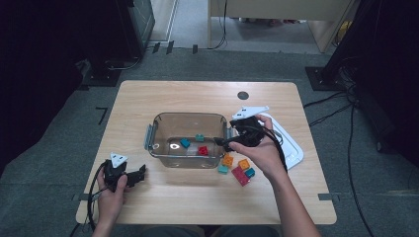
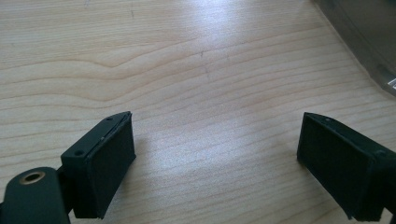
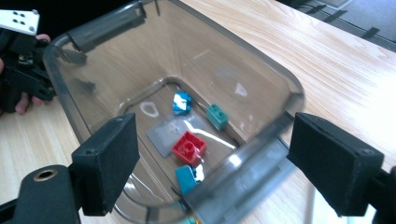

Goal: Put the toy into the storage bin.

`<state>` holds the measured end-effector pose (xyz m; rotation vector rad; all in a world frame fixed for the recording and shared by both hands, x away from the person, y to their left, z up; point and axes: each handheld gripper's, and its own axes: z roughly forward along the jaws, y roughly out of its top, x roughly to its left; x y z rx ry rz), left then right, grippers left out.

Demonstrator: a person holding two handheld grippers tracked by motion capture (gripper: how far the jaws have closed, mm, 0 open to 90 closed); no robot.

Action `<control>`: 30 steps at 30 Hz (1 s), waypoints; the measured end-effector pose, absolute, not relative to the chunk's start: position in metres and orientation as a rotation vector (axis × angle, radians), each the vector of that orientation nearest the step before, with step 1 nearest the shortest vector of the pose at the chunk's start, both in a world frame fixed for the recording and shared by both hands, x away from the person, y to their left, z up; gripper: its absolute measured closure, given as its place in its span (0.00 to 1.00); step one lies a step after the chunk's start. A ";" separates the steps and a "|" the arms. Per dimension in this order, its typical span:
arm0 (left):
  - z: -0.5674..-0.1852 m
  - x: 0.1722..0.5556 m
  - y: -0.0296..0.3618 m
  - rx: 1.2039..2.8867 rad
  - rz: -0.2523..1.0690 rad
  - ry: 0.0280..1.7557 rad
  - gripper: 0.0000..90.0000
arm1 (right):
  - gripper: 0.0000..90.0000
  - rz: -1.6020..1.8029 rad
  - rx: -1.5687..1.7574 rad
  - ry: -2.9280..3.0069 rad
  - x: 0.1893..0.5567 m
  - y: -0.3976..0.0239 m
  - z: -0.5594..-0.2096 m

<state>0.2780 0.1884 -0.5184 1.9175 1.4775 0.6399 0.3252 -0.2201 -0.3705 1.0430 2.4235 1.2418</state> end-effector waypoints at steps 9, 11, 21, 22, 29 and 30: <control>-0.518 0.278 0.188 1.918 0.640 1.477 0.12 | 0.18 1.238 1.093 2.384 0.317 -0.241 -0.375; -0.518 0.278 0.188 1.918 0.640 1.478 0.12 | 0.18 1.242 1.099 2.376 0.315 -0.245 -0.377; -0.518 0.278 0.188 1.918 0.640 1.478 0.12 | 0.18 1.234 1.164 2.355 0.309 -0.264 -0.389; -0.518 0.278 0.188 1.917 0.638 1.479 0.12 | 0.18 1.232 1.175 2.351 0.308 -0.266 -0.391; -0.518 0.278 0.188 1.918 0.639 1.478 0.12 | 0.20 1.231 1.213 2.338 0.303 -0.279 -0.403; -0.518 0.278 0.188 1.919 0.639 1.478 0.12 | 0.20 1.230 1.228 2.338 0.301 -0.280 -0.405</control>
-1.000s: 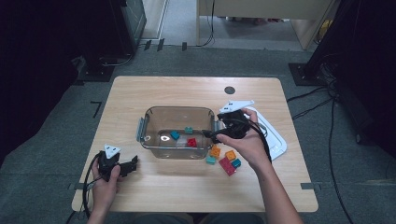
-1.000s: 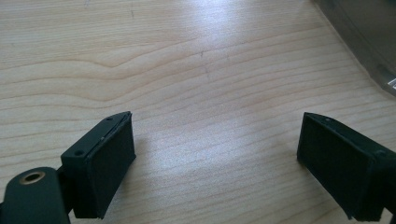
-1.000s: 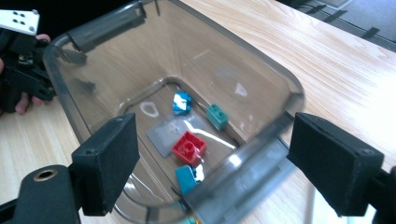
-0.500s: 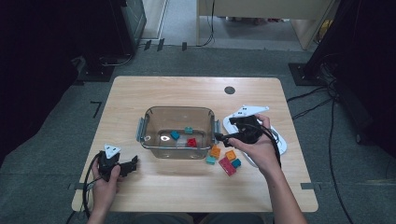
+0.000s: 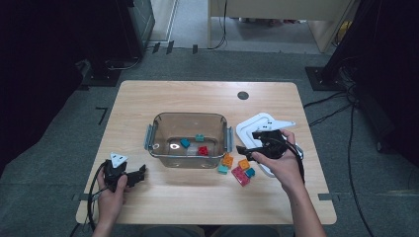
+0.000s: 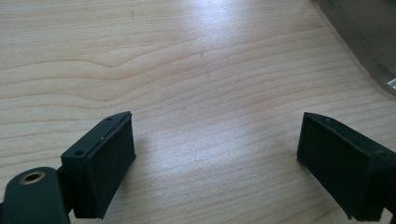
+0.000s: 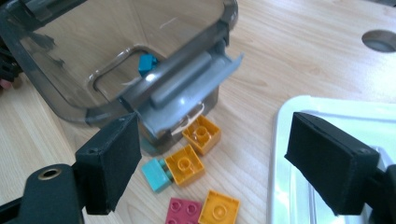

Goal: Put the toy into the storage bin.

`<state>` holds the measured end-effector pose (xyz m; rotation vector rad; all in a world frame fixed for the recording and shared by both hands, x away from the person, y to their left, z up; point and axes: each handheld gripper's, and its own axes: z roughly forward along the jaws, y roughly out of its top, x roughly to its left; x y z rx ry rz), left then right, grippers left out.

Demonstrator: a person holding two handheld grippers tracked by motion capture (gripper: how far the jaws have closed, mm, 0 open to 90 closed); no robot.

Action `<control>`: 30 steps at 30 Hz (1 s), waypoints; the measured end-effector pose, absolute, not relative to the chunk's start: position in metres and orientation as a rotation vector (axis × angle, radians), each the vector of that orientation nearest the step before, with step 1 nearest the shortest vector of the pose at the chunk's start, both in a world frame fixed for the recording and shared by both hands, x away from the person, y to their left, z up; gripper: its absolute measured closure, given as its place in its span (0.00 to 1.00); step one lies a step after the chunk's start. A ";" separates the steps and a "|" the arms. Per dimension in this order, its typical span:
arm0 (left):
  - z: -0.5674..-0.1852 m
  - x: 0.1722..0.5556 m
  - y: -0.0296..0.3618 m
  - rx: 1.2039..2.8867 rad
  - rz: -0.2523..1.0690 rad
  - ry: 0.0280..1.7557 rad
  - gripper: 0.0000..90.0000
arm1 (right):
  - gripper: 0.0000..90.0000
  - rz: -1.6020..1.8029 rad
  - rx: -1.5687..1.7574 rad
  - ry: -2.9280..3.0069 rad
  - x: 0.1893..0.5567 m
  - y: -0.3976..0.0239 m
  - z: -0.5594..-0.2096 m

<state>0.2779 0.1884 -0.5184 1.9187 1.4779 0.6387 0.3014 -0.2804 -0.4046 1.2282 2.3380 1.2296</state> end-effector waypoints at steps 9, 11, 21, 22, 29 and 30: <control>-0.518 0.278 0.188 1.919 0.638 1.478 0.12 | 0.23 1.240 1.269 2.316 0.292 -0.294 -0.423; -0.518 0.278 0.188 1.919 0.639 1.478 0.12 | 0.24 1.245 1.274 2.310 0.289 -0.297 -0.427; -0.518 0.278 0.188 1.918 0.638 1.478 0.12 | 0.31 1.257 1.321 2.319 0.277 -0.301 -0.462; -0.518 0.278 0.188 1.918 0.638 1.478 0.12 | 0.33 1.257 1.328 2.322 0.275 -0.301 -0.465; -0.518 0.278 0.188 1.918 0.638 1.478 0.12 | 0.43 1.196 1.357 2.342 0.265 -0.308 -0.488; -0.518 0.278 0.188 1.918 0.638 1.478 0.12 | 0.44 1.197 1.358 2.343 0.263 -0.309 -0.490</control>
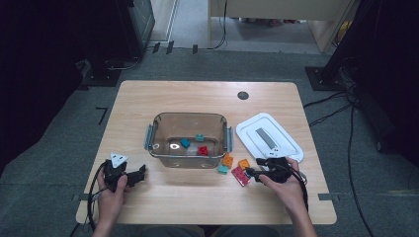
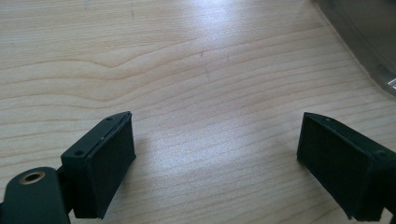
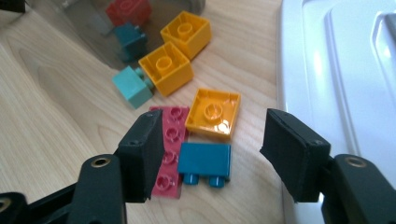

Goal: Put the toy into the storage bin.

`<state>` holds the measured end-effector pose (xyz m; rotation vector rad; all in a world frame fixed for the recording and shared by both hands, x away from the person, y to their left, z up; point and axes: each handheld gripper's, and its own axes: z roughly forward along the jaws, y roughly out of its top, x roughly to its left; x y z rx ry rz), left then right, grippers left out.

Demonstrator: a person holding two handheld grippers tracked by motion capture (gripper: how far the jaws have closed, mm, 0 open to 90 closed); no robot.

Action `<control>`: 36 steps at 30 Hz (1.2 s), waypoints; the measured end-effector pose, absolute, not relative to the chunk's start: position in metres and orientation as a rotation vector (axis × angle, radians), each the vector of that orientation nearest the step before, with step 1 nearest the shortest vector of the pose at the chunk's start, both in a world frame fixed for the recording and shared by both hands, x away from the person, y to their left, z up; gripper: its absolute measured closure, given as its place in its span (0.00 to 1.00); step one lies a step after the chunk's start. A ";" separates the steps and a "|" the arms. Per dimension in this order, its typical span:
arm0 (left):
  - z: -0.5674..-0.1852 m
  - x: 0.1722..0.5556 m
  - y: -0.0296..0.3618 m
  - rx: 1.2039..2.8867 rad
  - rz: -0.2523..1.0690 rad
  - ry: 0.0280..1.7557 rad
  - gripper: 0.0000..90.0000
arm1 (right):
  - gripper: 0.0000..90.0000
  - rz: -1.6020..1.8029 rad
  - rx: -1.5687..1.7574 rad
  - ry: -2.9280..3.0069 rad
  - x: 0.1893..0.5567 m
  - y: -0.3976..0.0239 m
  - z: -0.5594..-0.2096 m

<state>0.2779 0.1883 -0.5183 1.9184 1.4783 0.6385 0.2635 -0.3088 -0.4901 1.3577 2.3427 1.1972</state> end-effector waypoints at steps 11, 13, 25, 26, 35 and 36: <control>-0.518 0.278 0.188 1.919 0.638 1.478 0.12 | 0.58 1.124 1.327 2.364 0.260 -0.301 -0.505; -0.518 0.278 0.188 1.918 0.638 1.478 0.12 | 0.62 1.116 1.321 2.361 0.260 -0.301 -0.506; -0.518 0.278 0.188 1.918 0.638 1.478 0.12 | 0.66 1.072 1.331 2.373 0.258 -0.304 -0.511; -0.518 0.278 0.188 1.919 0.638 1.478 0.12 | 0.66 1.071 1.333 2.374 0.258 -0.304 -0.510; -0.518 0.278 0.188 1.919 0.638 1.478 0.12 | 0.66 1.131 1.333 2.367 0.260 -0.307 -0.498; -0.518 0.278 0.188 1.919 0.638 1.478 0.12 | 0.66 1.139 1.332 2.366 0.260 -0.307 -0.497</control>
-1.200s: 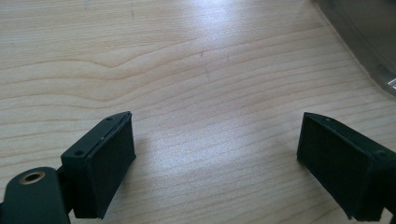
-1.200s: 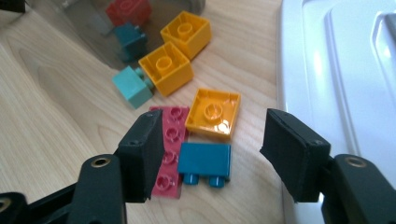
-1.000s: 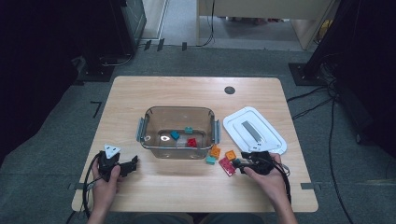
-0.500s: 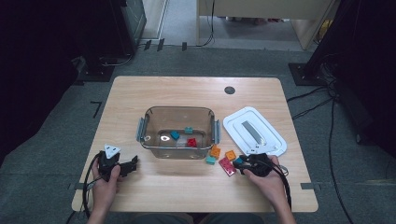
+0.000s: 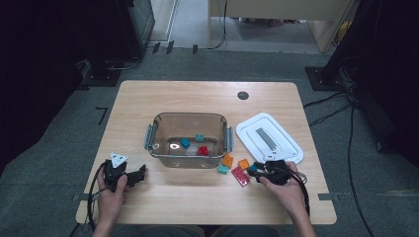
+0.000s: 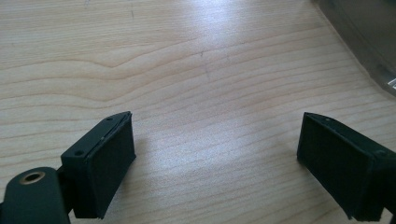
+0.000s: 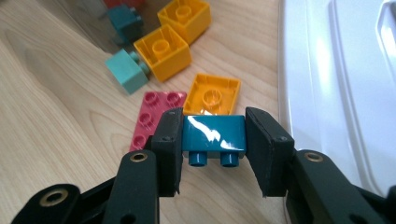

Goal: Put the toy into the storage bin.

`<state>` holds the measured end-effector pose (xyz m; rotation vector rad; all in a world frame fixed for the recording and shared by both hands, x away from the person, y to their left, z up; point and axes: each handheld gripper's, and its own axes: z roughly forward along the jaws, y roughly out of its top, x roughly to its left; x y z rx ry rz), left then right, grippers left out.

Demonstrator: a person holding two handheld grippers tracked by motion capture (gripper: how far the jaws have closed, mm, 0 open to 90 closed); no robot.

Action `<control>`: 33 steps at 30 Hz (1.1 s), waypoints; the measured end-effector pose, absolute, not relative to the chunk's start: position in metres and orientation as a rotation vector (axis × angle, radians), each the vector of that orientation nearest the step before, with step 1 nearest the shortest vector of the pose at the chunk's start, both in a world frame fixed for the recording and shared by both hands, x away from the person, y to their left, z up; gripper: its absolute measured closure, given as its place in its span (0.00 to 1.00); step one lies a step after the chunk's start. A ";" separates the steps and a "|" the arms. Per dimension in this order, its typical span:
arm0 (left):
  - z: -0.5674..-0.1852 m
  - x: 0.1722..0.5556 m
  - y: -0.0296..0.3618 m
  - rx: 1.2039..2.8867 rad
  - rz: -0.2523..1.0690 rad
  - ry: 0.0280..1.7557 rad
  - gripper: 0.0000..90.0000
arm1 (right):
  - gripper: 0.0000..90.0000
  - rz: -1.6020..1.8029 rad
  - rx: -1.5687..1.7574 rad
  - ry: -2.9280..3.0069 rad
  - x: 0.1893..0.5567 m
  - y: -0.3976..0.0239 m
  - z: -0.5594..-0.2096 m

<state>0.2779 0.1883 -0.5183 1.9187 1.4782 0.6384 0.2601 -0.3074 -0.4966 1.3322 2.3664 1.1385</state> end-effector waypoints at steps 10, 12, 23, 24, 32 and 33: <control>-0.518 0.278 0.188 1.918 0.638 1.478 0.12 | 0.66 1.182 1.318 2.355 0.265 -0.309 -0.478; -0.518 0.278 0.188 1.918 0.638 1.478 0.12 | 0.66 1.187 1.318 2.355 0.266 -0.310 -0.474; -0.518 0.278 0.188 1.919 0.638 1.478 0.12 | 0.66 1.197 1.270 2.352 0.275 -0.305 -0.447; -0.518 0.278 0.188 1.919 0.638 1.478 0.12 | 0.66 1.196 1.263 2.352 0.276 -0.304 -0.444; -0.518 0.278 0.188 1.919 0.639 1.478 0.12 | 0.66 1.204 1.215 2.366 0.286 -0.294 -0.422; -0.518 0.278 0.188 1.919 0.639 1.478 0.12 | 0.66 1.206 1.213 2.368 0.287 -0.293 -0.419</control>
